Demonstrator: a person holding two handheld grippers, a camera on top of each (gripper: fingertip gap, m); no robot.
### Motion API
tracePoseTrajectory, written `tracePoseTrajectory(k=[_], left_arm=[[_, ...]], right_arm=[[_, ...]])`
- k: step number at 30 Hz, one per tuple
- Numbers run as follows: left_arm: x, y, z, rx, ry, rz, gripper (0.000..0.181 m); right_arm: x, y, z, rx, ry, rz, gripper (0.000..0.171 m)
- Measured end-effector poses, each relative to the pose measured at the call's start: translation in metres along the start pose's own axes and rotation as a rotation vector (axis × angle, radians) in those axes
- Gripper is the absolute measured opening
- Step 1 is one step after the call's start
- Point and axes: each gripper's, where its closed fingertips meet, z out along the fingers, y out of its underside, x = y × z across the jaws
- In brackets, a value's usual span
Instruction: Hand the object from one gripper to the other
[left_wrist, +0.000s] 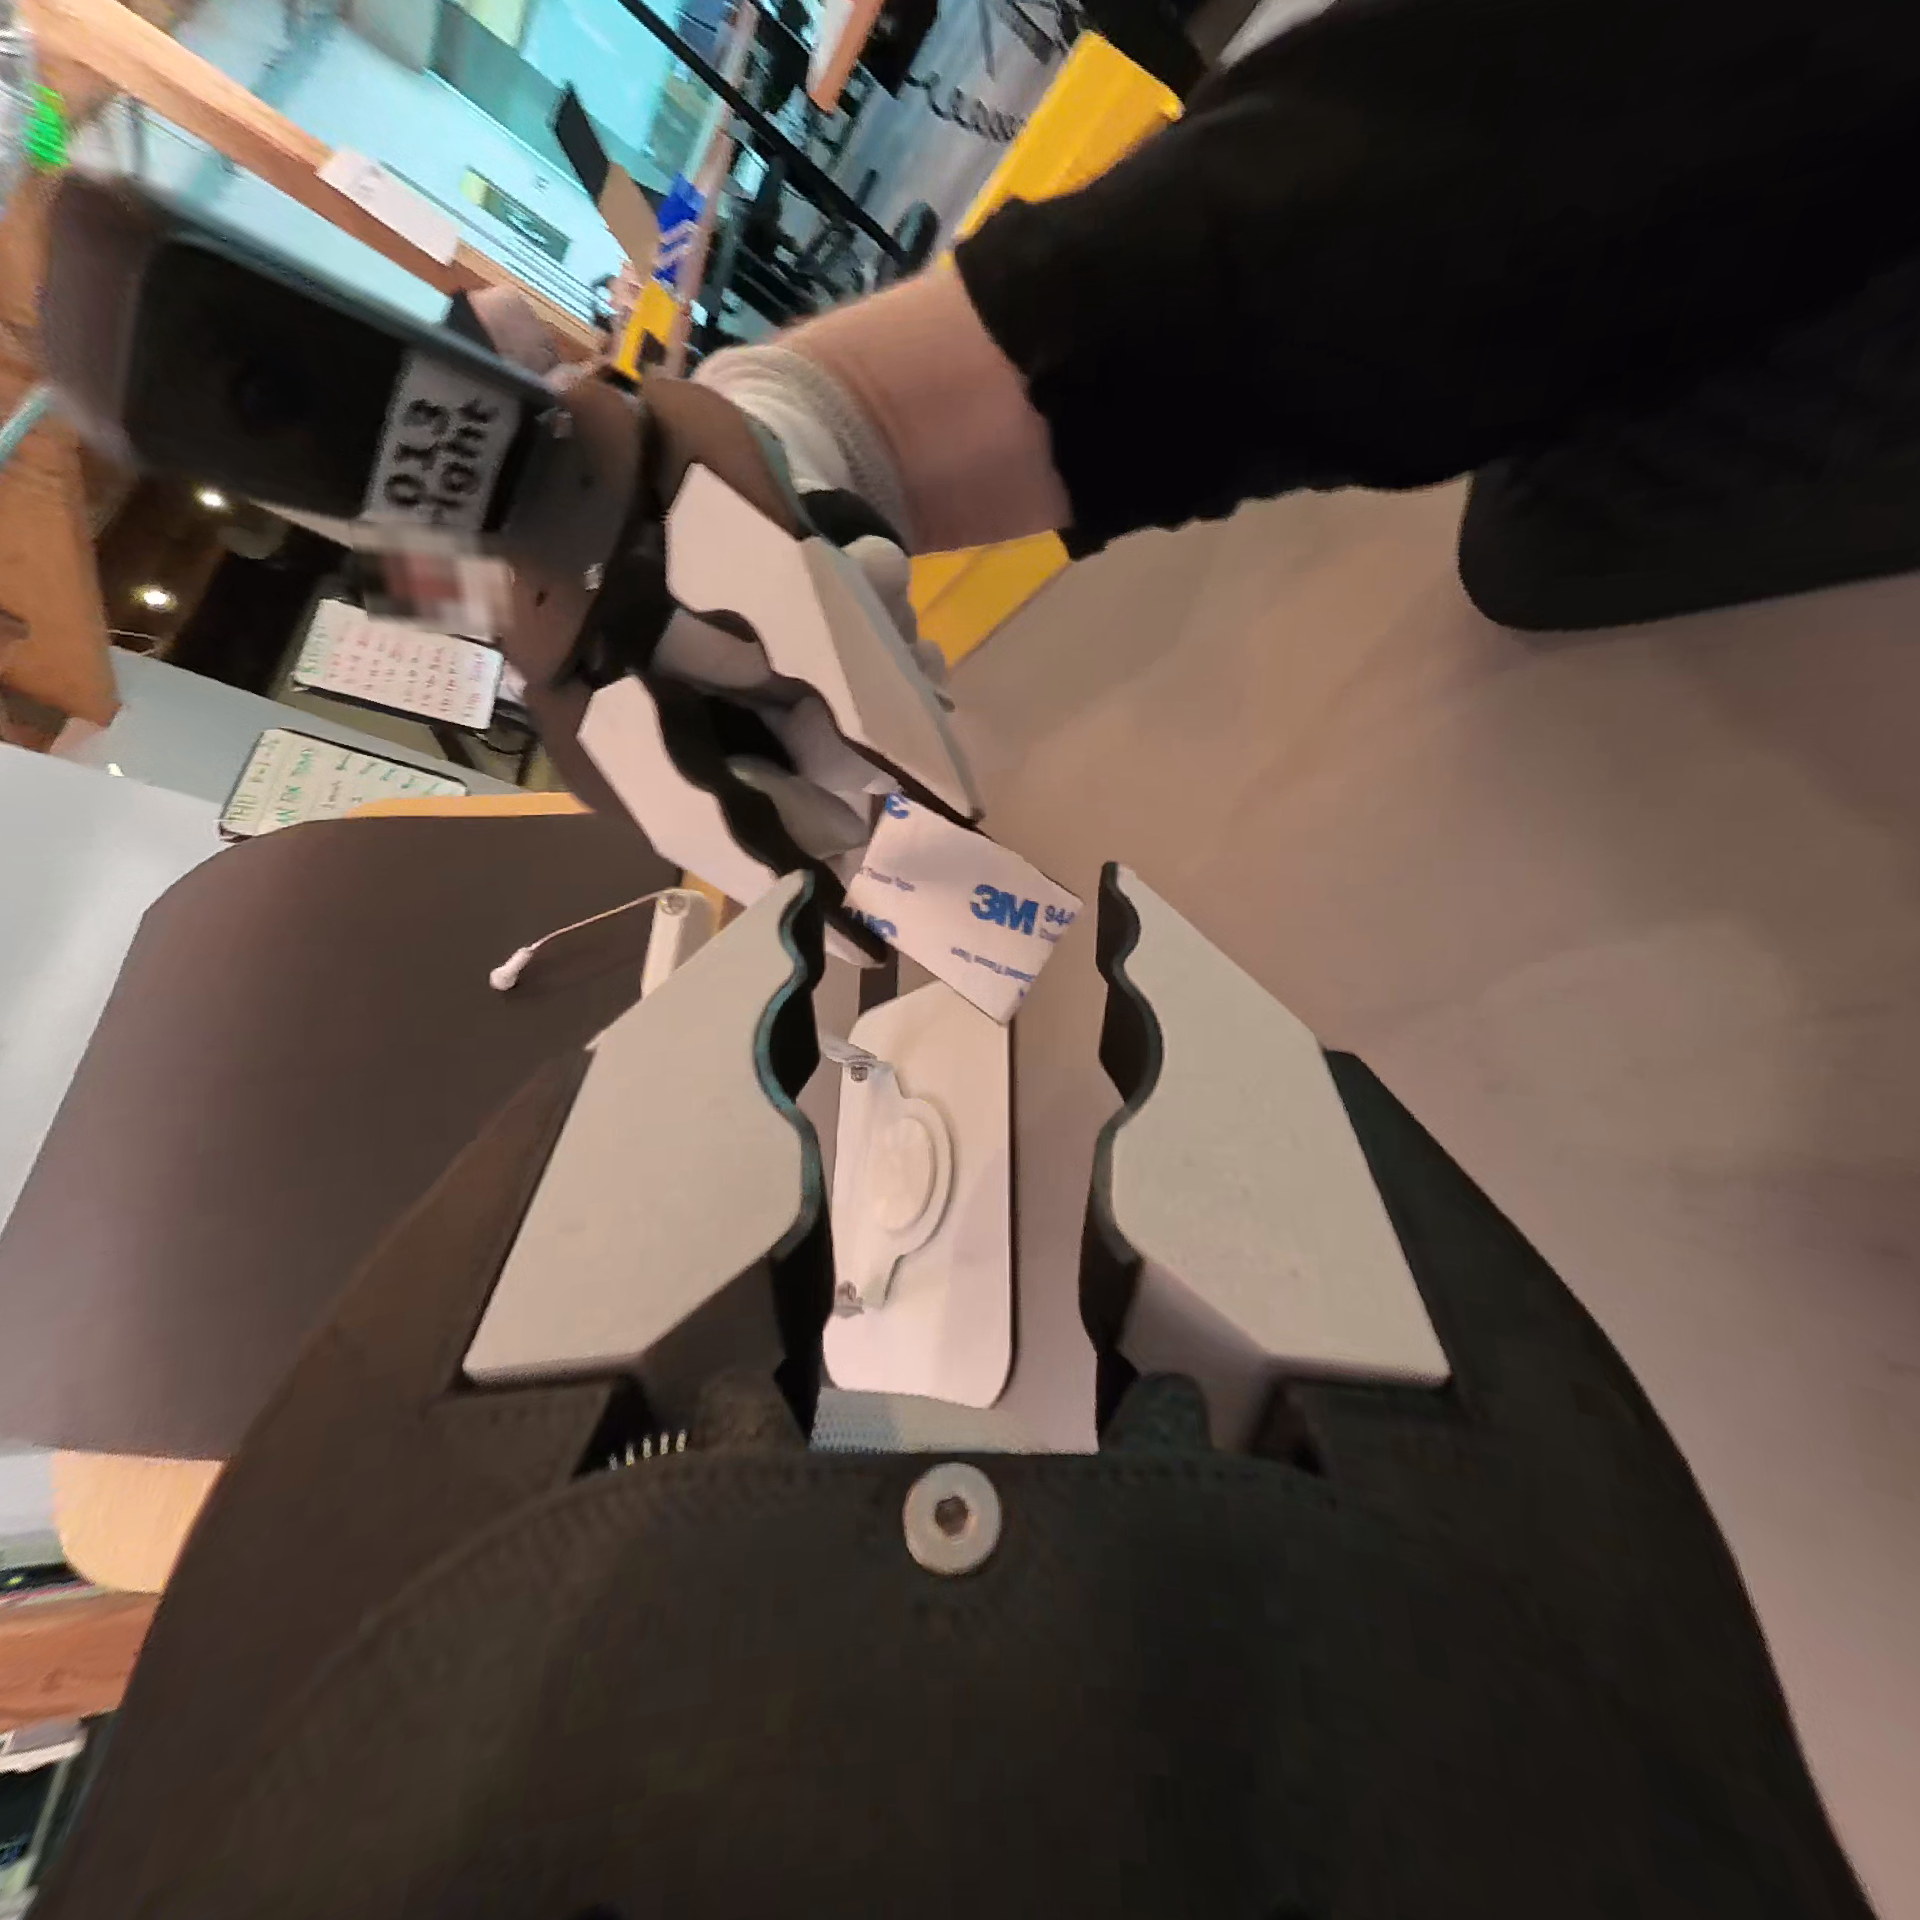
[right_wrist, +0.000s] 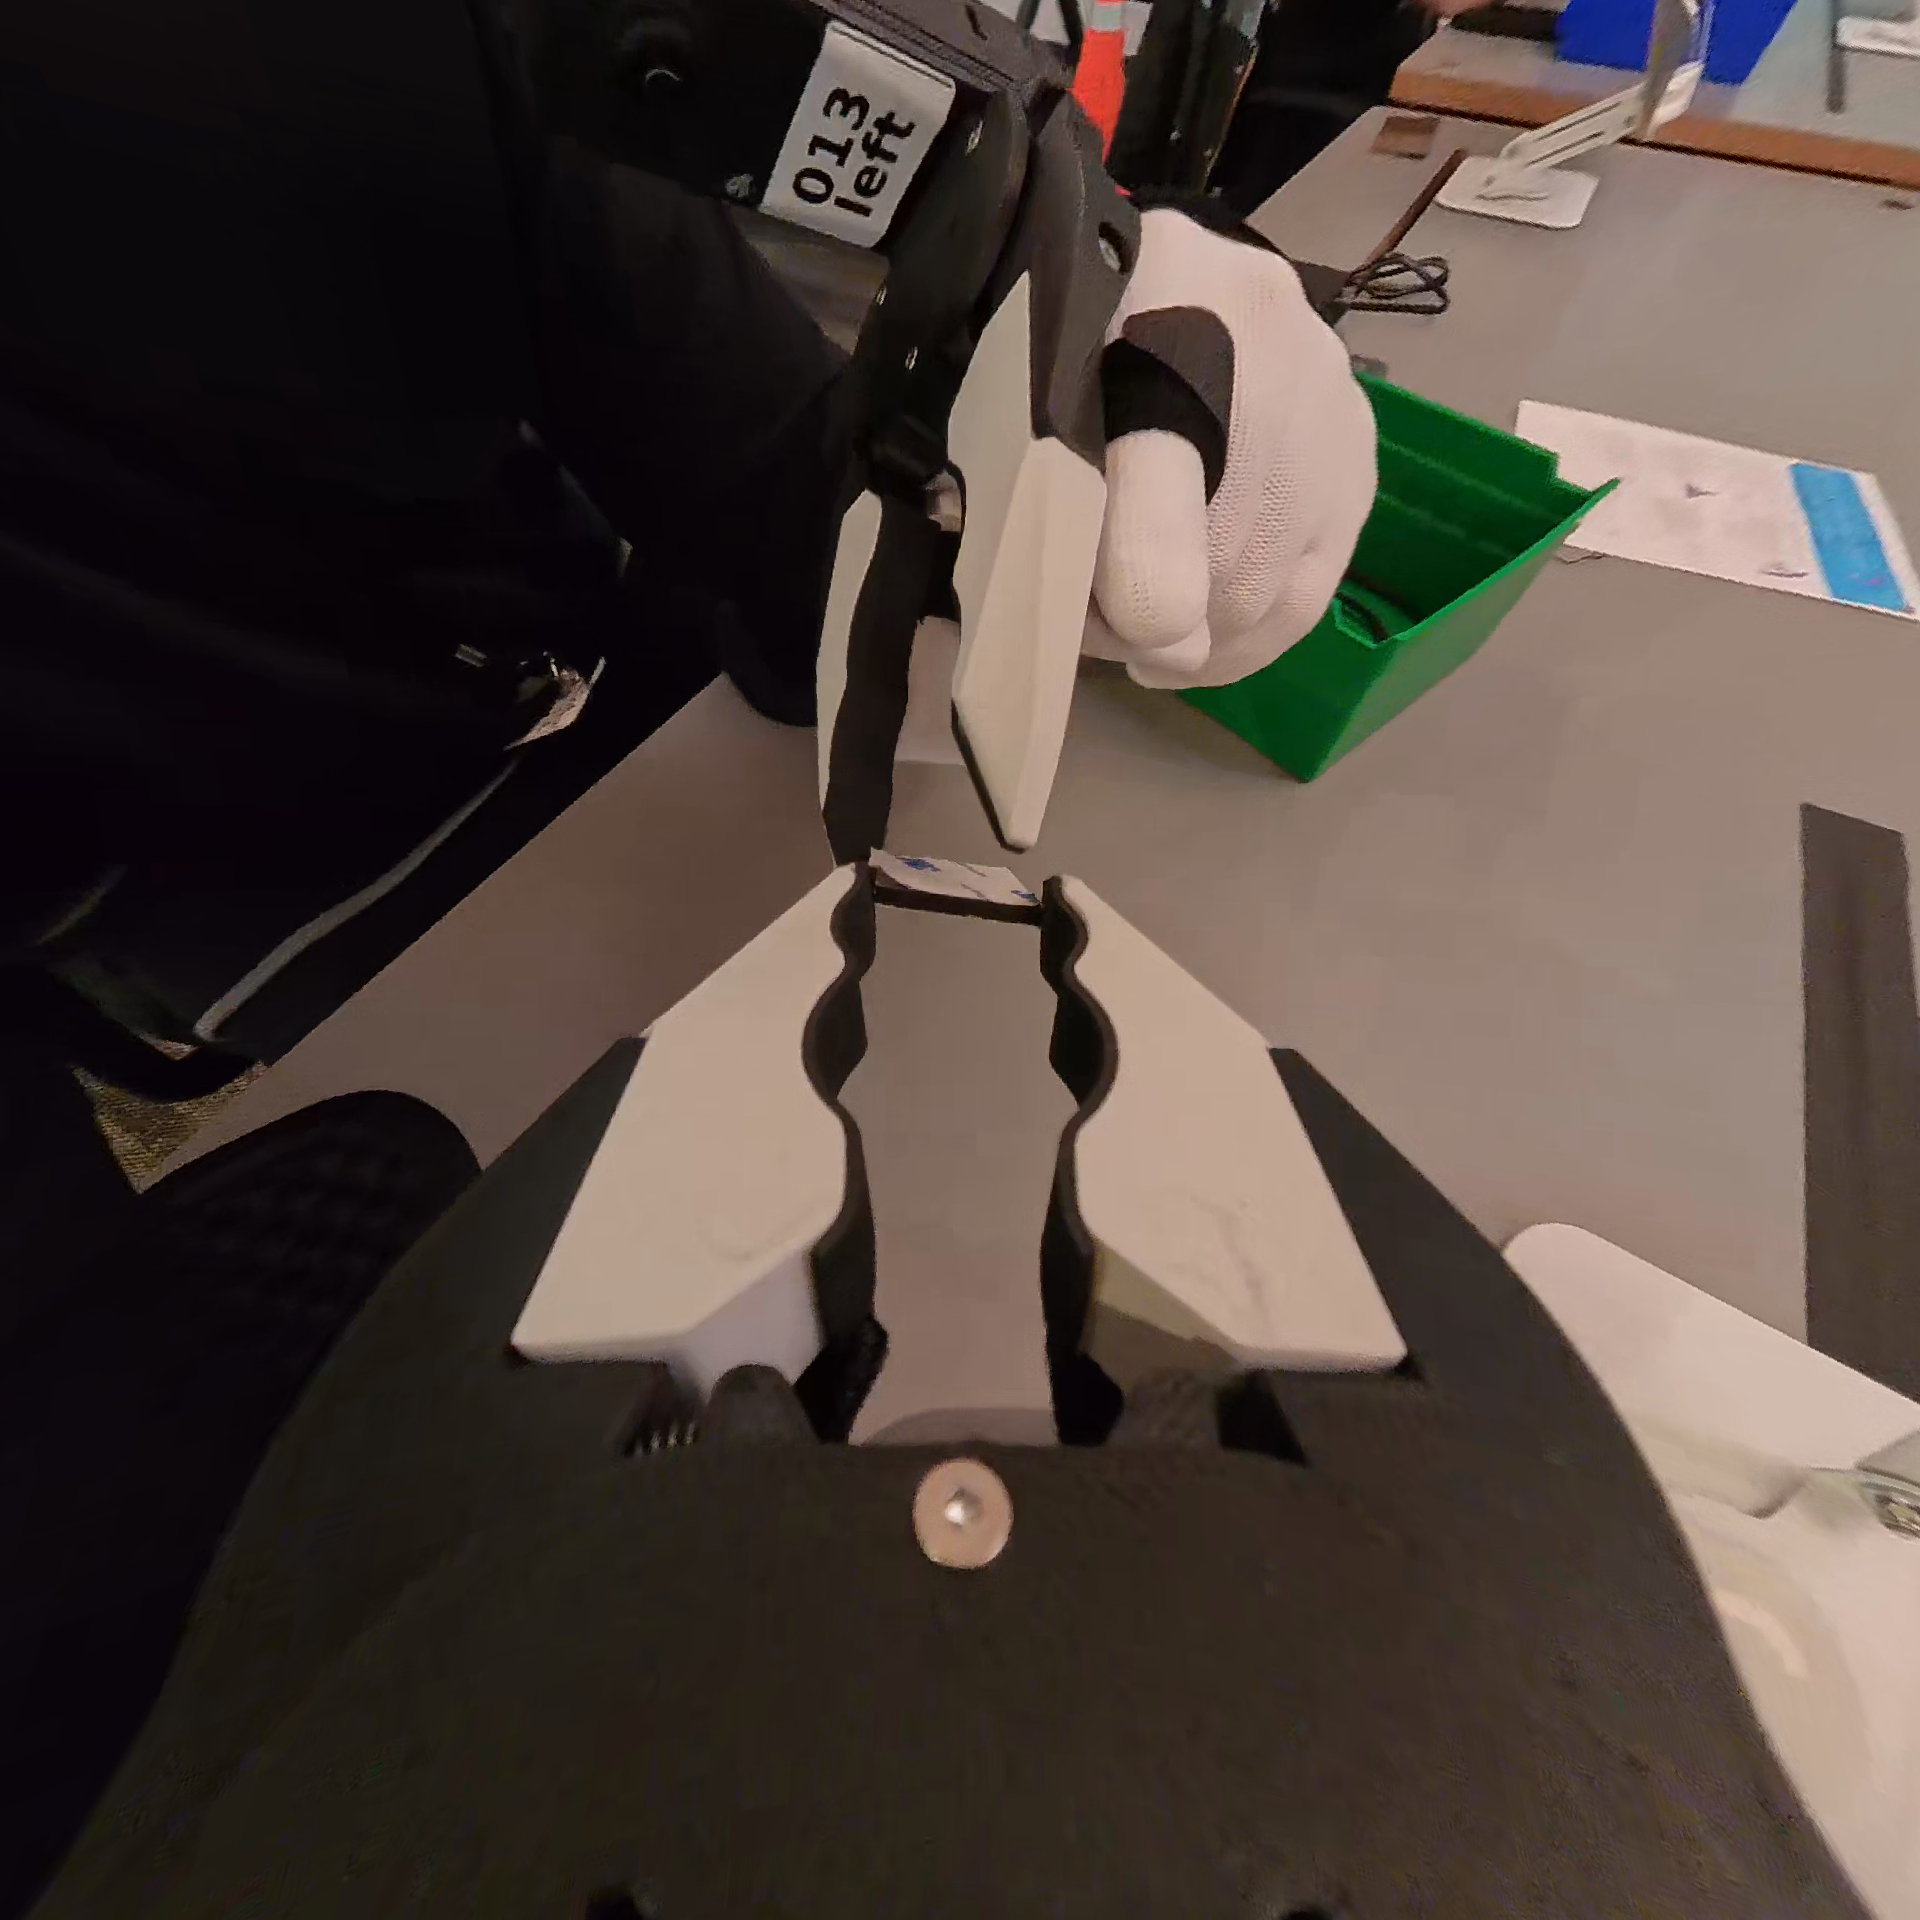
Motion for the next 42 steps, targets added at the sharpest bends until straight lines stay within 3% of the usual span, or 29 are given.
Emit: tracePoseTrajectory(k=[12,26,30,36,42], left_arm=[[0.024,0.009,0.0,-0.128,0.088,0.098,0.053],[0.041,0.017,0.004,-0.163,0.153,0.115,0.046],[0.038,0.017,0.004,-0.157,0.138,0.103,0.045],[0.02,0.025,0.001,-0.142,0.07,0.058,0.045],[-0.011,0.032,-0.005,-0.038,-0.009,-0.164,0.045]], right_arm=[[-0.013,0.007,0.019,-0.024,-0.132,0.009,0.029],[-0.015,0.013,0.038,-0.052,-0.204,0.029,0.029],[-0.013,0.012,0.037,-0.046,-0.189,0.025,0.03],[0.0,-0.001,0.027,0.019,-0.076,-0.014,0.057],[0.011,-0.003,0.001,0.039,0.053,-0.02,0.059]])
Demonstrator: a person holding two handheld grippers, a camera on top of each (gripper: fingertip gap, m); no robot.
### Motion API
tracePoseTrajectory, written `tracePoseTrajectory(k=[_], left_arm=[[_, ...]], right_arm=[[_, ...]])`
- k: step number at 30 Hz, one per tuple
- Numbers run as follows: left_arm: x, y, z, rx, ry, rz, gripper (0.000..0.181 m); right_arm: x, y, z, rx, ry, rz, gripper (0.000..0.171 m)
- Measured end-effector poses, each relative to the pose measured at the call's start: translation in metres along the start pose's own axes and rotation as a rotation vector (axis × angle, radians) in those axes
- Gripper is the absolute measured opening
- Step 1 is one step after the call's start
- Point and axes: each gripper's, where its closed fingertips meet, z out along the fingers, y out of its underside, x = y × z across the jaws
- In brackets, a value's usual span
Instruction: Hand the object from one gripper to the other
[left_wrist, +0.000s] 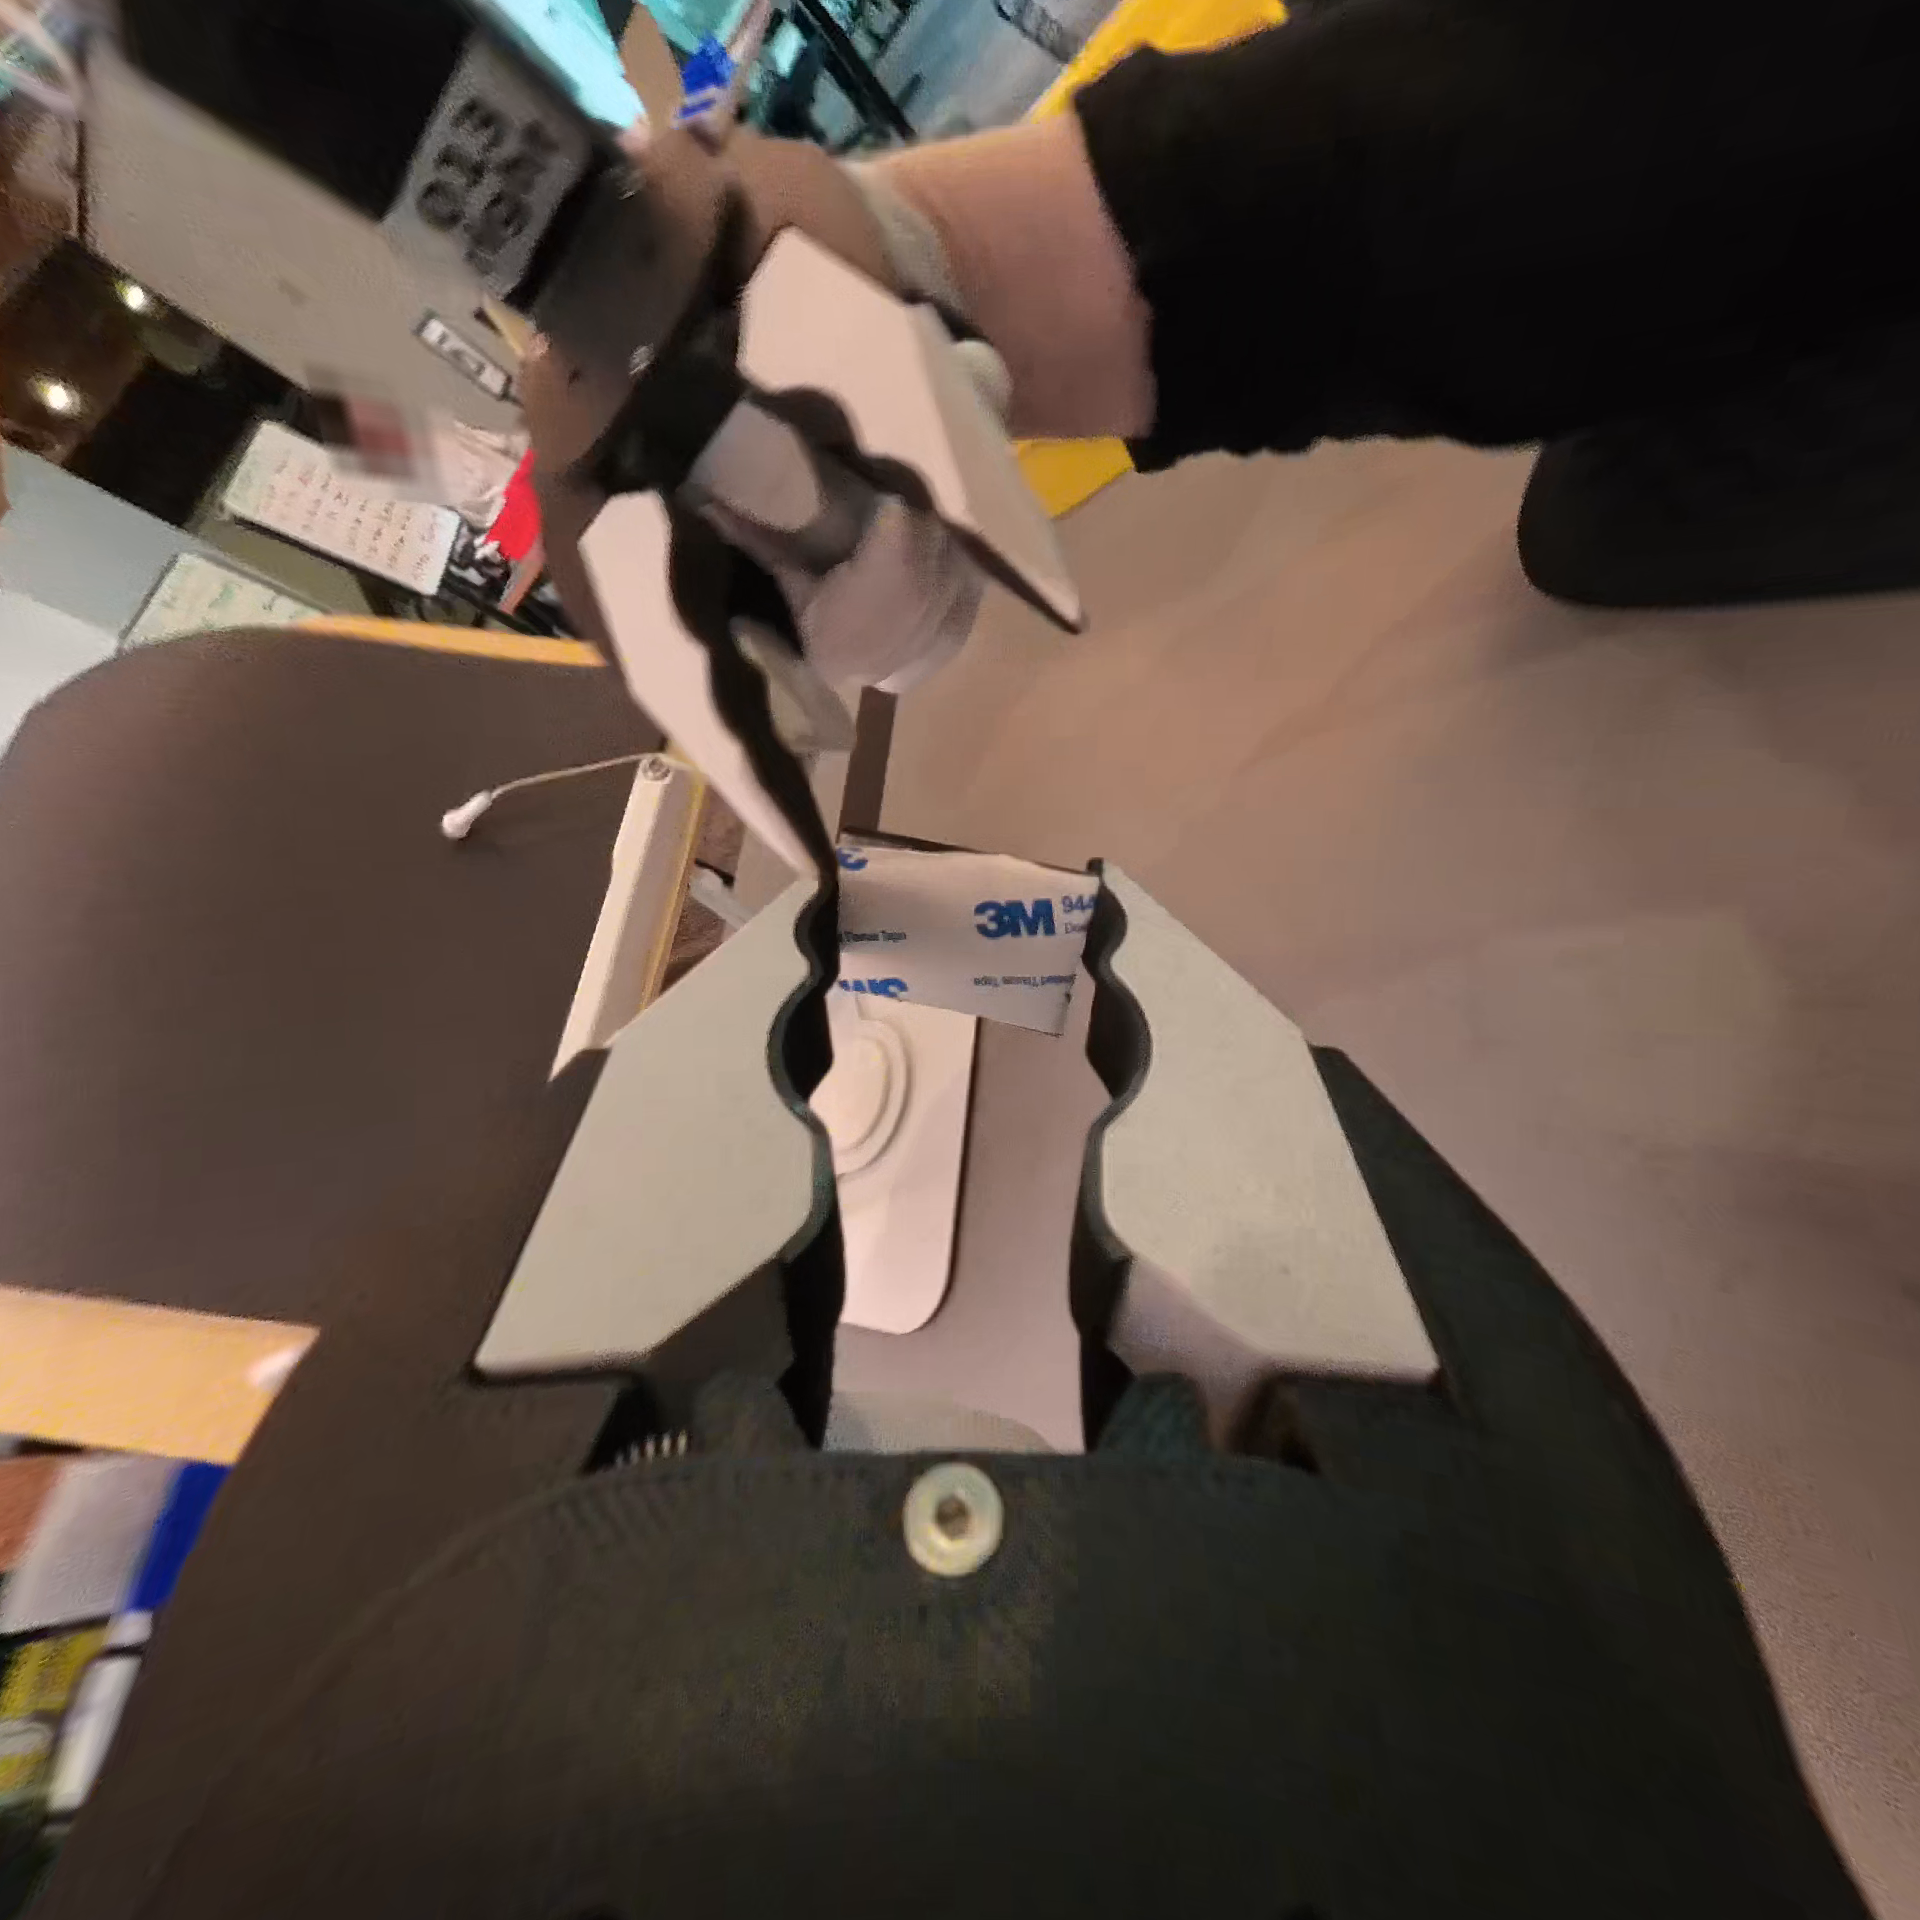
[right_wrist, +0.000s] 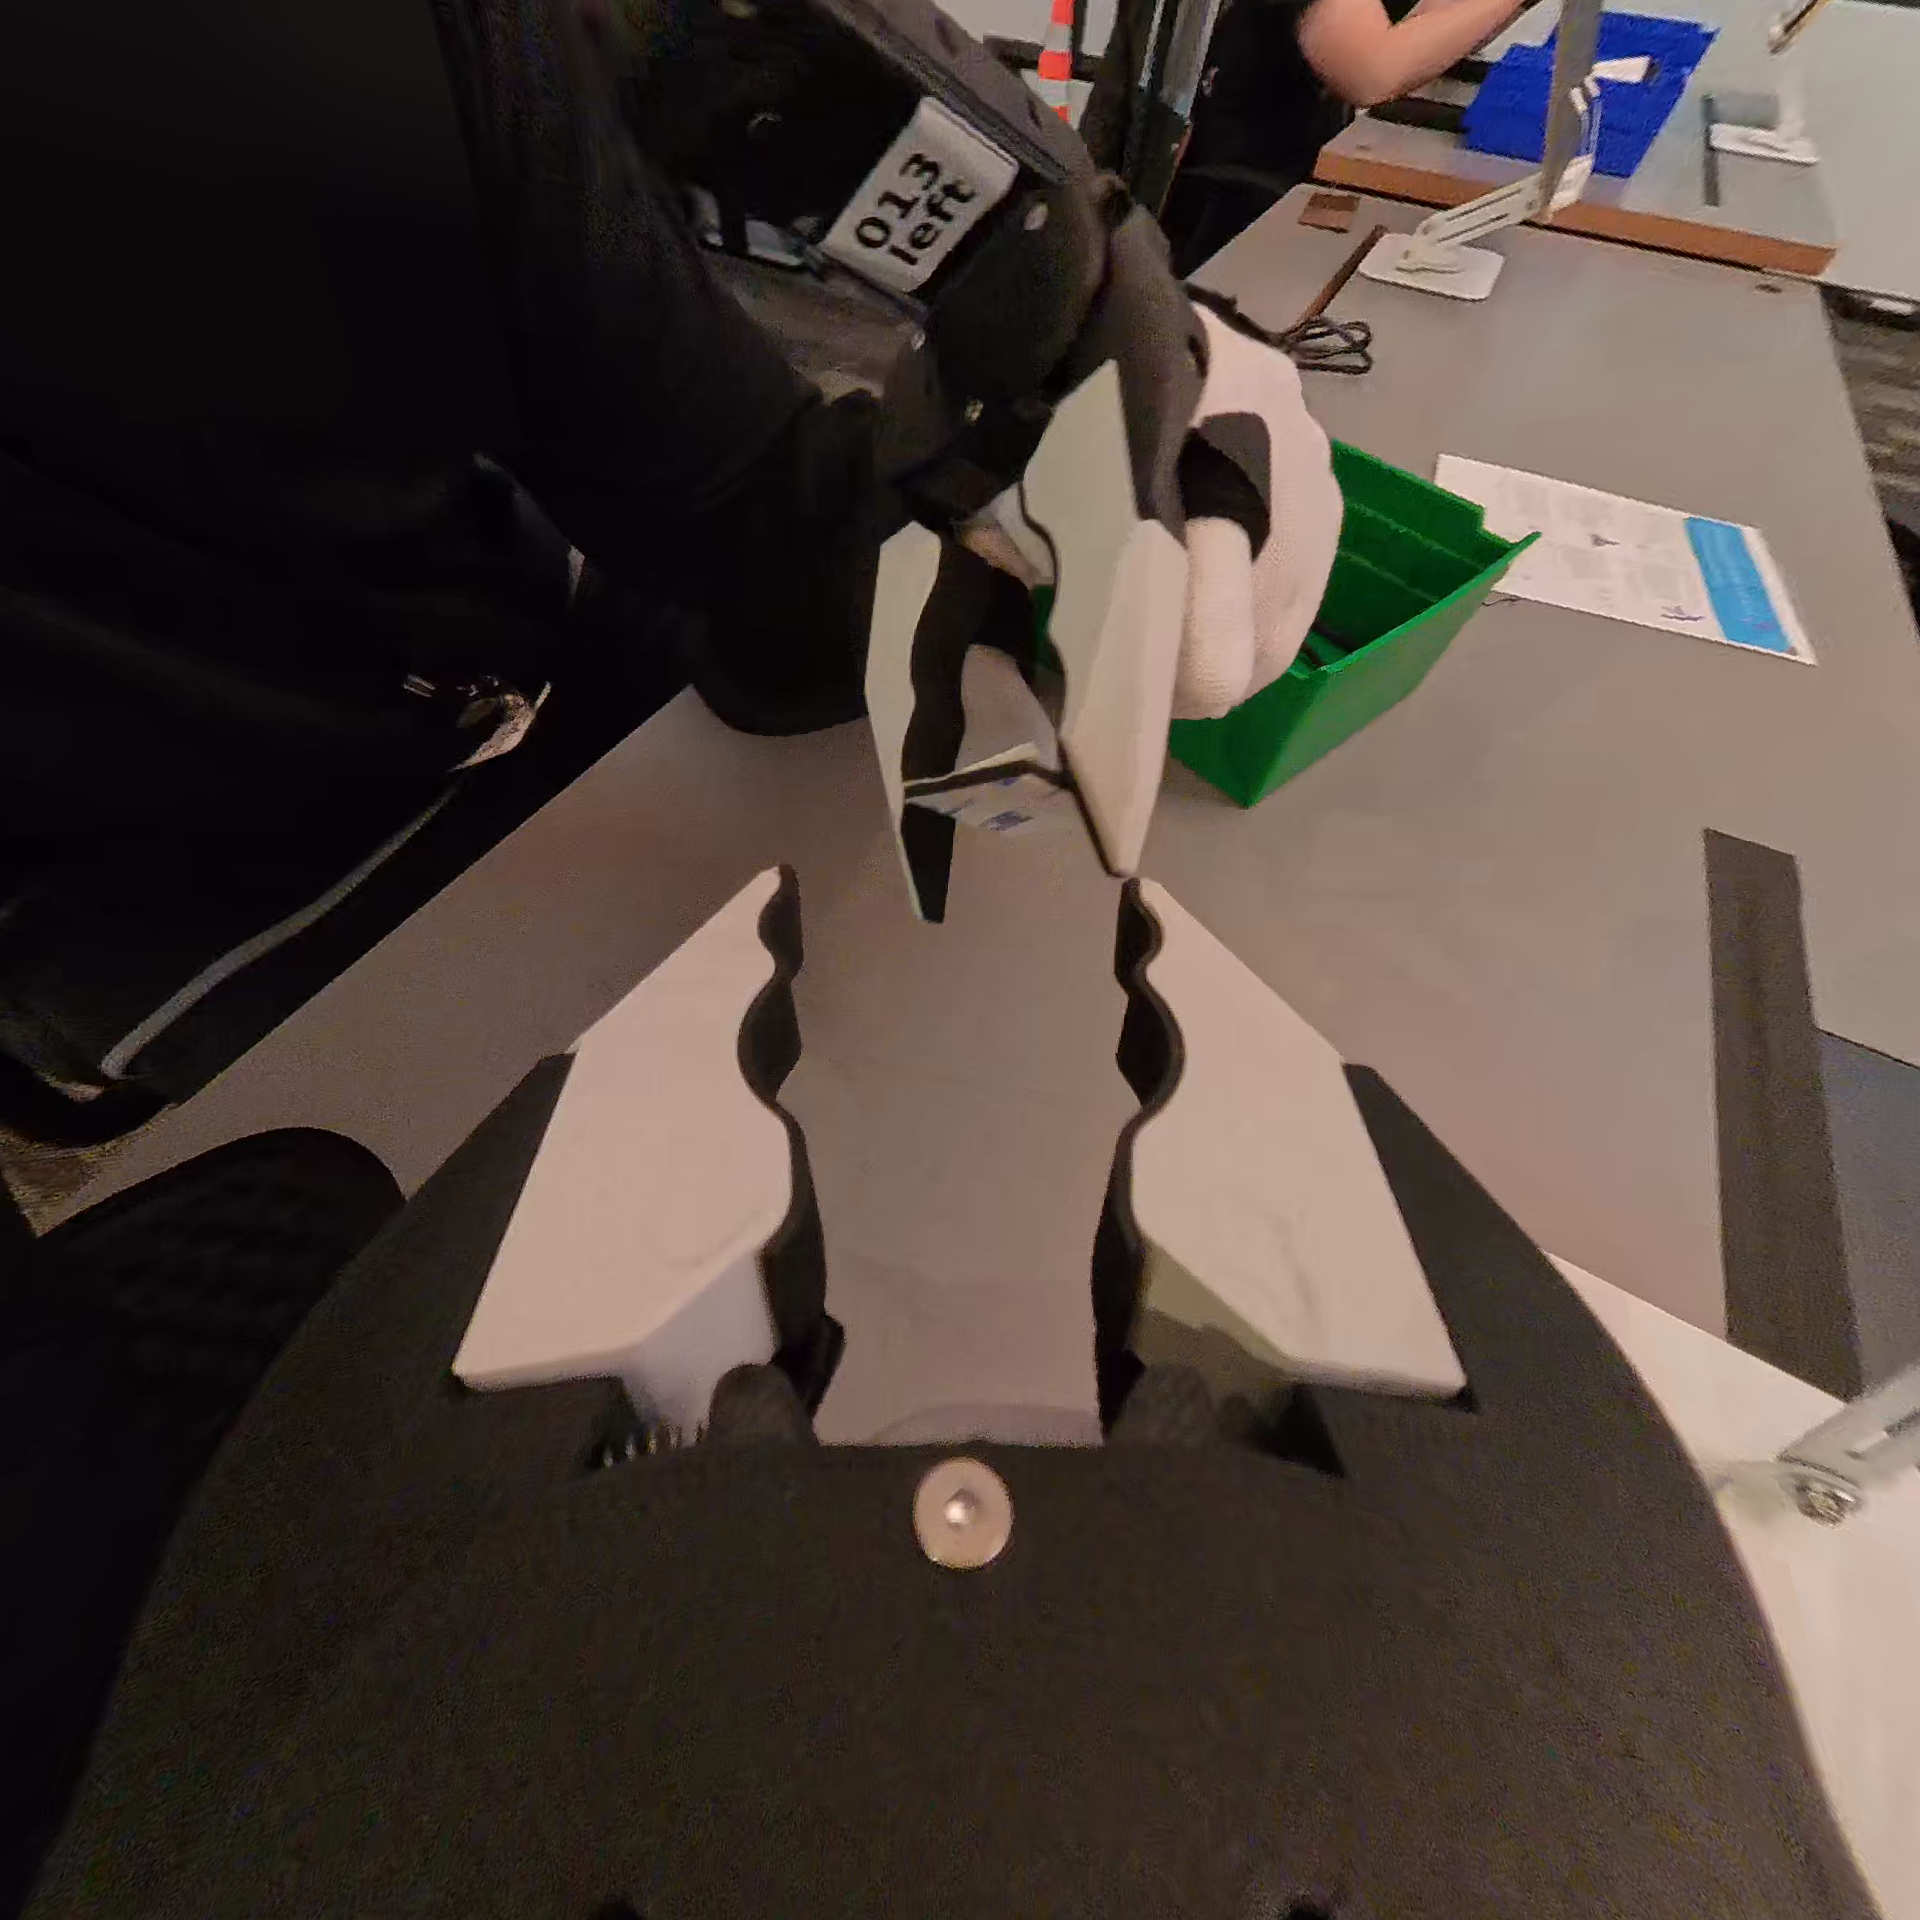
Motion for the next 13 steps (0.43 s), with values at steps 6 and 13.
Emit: tracePoseTrajectory(k=[6,13], left_arm=[[-0.03,0.015,-0.003,0.118,0.033,-0.443,0.044],[-0.06,0.037,-0.024,0.341,0.19,-0.974,0.044]], right_arm=[[0.035,-0.013,-0.01,-0.045,0.293,-0.165,0.058],[0.071,-0.012,0.005,-0.348,0.583,-0.468,0.057]])
